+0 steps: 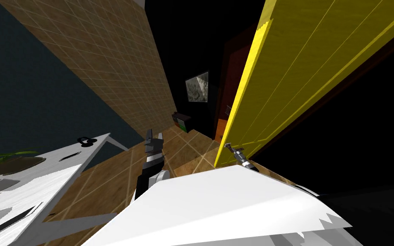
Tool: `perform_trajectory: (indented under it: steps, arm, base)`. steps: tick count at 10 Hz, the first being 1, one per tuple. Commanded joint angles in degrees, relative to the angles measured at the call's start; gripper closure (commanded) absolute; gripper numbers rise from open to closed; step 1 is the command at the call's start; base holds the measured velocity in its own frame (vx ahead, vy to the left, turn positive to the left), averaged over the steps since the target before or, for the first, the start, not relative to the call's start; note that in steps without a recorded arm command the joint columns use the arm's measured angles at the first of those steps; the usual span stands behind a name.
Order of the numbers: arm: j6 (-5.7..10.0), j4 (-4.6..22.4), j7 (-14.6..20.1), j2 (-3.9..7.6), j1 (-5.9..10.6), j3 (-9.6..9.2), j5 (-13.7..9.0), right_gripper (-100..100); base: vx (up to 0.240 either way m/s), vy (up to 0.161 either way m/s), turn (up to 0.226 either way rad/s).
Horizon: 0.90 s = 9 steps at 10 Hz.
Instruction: Pull the door open
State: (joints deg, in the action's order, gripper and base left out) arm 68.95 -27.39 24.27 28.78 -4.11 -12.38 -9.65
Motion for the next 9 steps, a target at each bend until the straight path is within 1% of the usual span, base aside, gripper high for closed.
perform_trajectory:
  steps: [1, 3, 6, 9]
  arm:
    - [1.05, 0.66, 0.15, 0.08, -0.3, -0.25, -0.02, 100]
    - [2.17, 1.12, 0.37, 0.37, -0.76, -0.53, -0.14, 100]
    - [3.87, 1.82, 0.71, 0.81, -1.46, -0.96, -0.33, 100]
    - [5.11, 2.33, 0.96, 1.14, -1.98, -1.28, -0.46, 100]
  base:
    - [-0.175, -0.063, 0.139]
    - [-0.18, -0.074, 0.17]
    - [-0.22, -0.086, 0.173]
    - [-0.159, -0.071, 0.142]
